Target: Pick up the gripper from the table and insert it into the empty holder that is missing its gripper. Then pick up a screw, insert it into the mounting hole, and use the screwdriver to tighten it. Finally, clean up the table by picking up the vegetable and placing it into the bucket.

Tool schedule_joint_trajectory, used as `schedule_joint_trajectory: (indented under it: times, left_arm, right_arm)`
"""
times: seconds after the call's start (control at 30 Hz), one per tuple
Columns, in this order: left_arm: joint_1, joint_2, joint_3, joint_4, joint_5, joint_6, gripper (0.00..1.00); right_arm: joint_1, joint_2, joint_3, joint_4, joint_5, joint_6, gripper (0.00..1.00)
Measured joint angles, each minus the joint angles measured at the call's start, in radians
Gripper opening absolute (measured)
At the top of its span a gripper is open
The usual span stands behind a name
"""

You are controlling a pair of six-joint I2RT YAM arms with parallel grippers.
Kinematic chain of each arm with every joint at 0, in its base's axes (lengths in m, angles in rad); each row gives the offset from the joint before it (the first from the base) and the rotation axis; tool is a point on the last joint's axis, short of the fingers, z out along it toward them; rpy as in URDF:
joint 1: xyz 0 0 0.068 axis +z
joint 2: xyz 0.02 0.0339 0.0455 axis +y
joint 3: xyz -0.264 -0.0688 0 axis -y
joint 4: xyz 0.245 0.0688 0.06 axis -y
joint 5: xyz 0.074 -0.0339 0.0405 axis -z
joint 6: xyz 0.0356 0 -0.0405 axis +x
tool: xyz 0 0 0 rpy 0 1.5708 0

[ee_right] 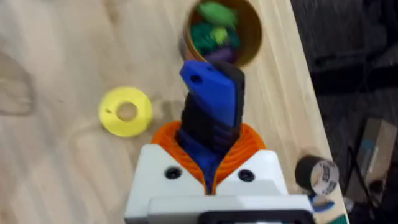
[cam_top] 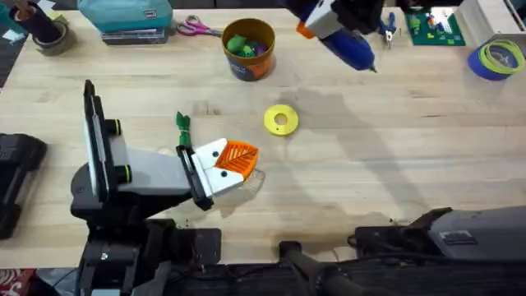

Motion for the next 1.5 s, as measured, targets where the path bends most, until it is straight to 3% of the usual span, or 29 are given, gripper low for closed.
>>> schedule_joint_trajectory:
  times: [0.03, 0.3, 0.33, 0.67, 0.83, 0.9, 1.07, 1.1, 1.3, 1.33, 1.5]
  left_arm:
    - [0.000, 0.000, 0.000, 0.000, 0.000, 0.000, 0.004]
    - [0.000, 0.000, 0.000, 0.000, 0.000, 0.000, 0.004]
    - [0.000, 0.000, 0.000, 0.000, 0.000, 0.000, 0.004]
    - [0.000, 0.000, 0.000, 0.000, 0.000, 0.000, 0.004]
    - [0.000, 0.000, 0.000, 0.000, 0.000, 0.000, 0.004]
    - [0.000, 0.000, 0.000, 0.000, 0.000, 0.000, 0.004]
    - [0.000, 0.000, 0.000, 0.000, 0.000, 0.000, 0.004]
    - [0.000, 0.000, 0.000, 0.000, 0.000, 0.000, 0.004]
    - [0.000, 0.000, 0.000, 0.000, 0.000, 0.000, 0.004]
    - [0.000, 0.000, 0.000, 0.000, 0.000, 0.006, 0.046]
    - [0.000, 0.000, 0.000, 0.000, 0.000, 0.004, 0.813]
  right_arm:
    - [-0.053, 0.020, -0.060, 0.029, 0.009, -0.053, 0.020]
    - [-0.174, 0.026, -0.377, 0.123, 0.027, -0.239, 0.020]
    - [-0.225, 0.027, -0.493, 0.183, 0.070, -0.313, 0.020]
    - [-0.332, 0.028, -0.720, 0.354, 0.202, -0.488, 0.020]
    - [-0.348, 0.028, -0.779, 0.382, 0.234, -0.517, 0.022]
    - [-0.348, 0.028, -0.781, 0.385, 0.238, -0.520, 0.136]
    - [-0.348, 0.028, -0.781, 0.414, 0.249, -0.531, 0.891]
    - [-0.348, 0.028, -0.781, 0.416, 0.252, -0.538, 0.967]
    - [-0.344, 0.027, -0.781, 0.418, 0.253, -0.539, 0.996]
    - [-0.340, 0.025, -0.781, 0.418, 0.253, -0.534, 0.996]
    - [-0.316, -0.049, -0.781, 0.462, 0.235, -0.433, 0.997]
